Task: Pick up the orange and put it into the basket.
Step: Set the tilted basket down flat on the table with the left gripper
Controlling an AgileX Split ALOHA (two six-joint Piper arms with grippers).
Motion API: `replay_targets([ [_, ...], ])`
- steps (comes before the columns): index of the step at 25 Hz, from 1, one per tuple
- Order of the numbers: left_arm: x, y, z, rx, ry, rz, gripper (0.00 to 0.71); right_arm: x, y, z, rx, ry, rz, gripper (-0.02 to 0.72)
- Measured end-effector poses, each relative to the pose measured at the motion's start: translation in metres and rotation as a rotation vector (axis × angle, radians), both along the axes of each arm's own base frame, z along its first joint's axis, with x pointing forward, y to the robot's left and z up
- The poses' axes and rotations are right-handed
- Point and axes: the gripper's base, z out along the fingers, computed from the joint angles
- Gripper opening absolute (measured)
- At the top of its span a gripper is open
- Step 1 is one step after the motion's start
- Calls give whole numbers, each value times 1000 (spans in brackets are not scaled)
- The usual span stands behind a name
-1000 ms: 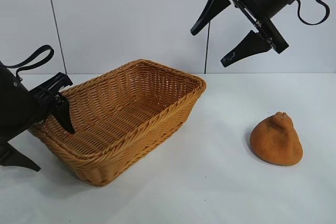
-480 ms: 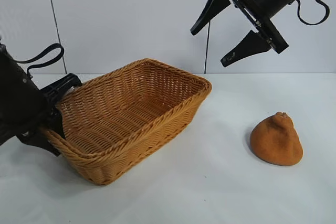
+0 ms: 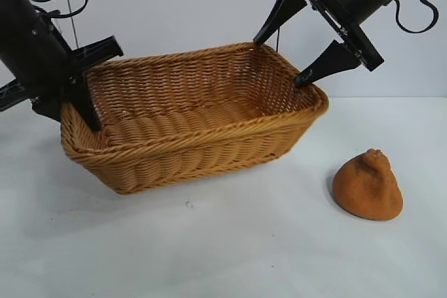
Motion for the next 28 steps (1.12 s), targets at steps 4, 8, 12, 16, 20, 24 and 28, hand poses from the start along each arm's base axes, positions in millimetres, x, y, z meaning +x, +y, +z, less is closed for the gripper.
replay_targets([
  [4, 14, -3, -6, 44, 40, -106, 87, 0, 0, 0, 0, 0, 0, 517],
  [8, 26, -4, -9, 64, 53, -155, 87, 0, 0, 0, 0, 0, 0, 517],
  [12, 30, -5, -21, 70, 75, -166, 87, 0, 0, 0, 0, 0, 0, 517],
  [16, 32, -5, -39, 77, 109, -178, 87, 0, 0, 0, 0, 0, 0, 517],
  [20, 33, -7, -45, 62, 112, -170, 87, 0, 0, 0, 0, 0, 0, 517],
  [24, 35, -7, -46, 57, 102, -167, 179, 0, 0, 0, 0, 0, 0, 517],
  [28, 35, -8, -46, 46, 102, -161, 462, 0, 0, 0, 0, 0, 0, 517],
])
